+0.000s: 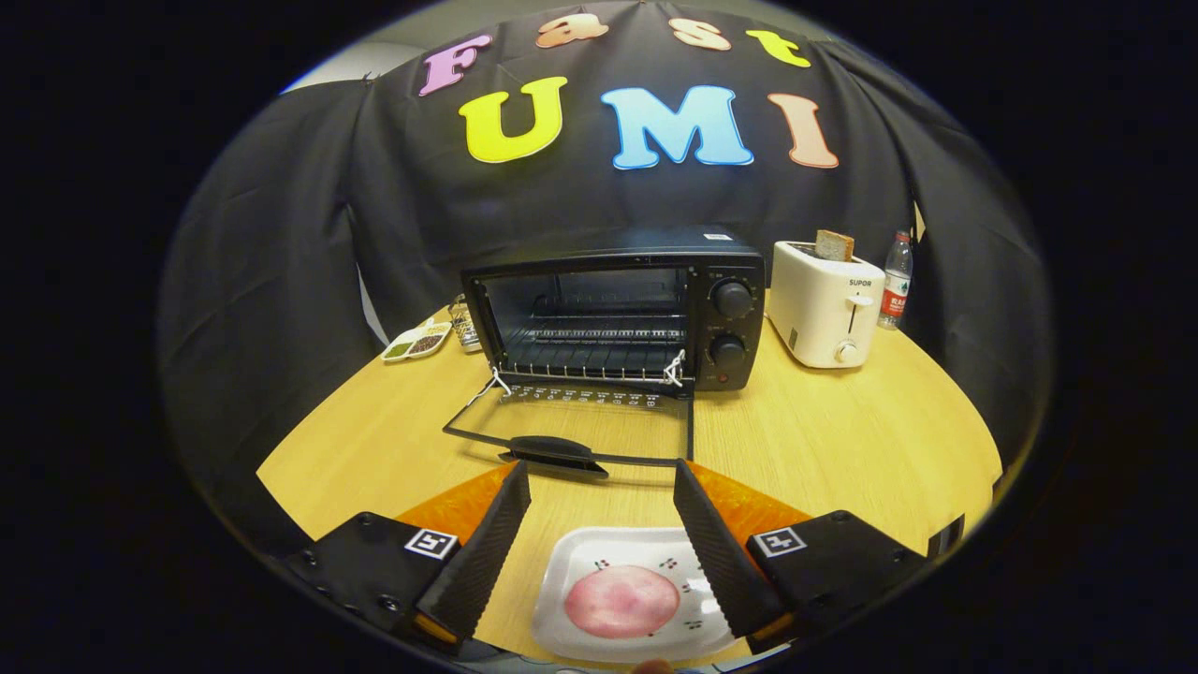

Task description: Open the toaster oven, put the food inside, and close the toaster oven door.

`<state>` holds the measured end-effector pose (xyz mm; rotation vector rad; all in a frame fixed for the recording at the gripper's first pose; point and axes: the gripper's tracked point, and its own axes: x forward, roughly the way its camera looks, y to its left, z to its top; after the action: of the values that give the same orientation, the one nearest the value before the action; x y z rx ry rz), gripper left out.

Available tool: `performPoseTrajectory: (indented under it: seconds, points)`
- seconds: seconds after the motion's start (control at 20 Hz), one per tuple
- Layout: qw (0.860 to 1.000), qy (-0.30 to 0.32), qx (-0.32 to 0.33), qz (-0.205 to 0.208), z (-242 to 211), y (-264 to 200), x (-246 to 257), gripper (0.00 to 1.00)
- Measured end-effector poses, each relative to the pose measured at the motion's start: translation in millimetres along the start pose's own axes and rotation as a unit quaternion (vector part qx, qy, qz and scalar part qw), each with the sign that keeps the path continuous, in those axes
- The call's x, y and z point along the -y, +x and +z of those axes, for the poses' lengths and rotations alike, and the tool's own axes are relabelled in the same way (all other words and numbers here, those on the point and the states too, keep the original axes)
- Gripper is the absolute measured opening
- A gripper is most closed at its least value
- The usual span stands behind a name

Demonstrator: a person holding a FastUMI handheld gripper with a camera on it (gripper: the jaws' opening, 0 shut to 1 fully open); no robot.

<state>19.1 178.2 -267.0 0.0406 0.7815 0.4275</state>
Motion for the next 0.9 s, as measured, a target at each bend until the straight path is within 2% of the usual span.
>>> performPoseTrajectory:
  seconds: [0.2, 0.5, 0.75, 0.9]
  points:
    - [0.997, 0.035, -0.052, 0.04, -14.4, -16.1, 23.8, 0.98]
    - [0.983, 0.089, -0.154, 0.046, -49.1, -22.1, 65.0, 0.99]
    - [0.963, 0.076, -0.253, 0.045, -93.4, -25.8, 79.5, 0.99]
    - [0.955, 0.074, -0.285, 0.049, -109.0, -26.7, 73.8, 0.99]
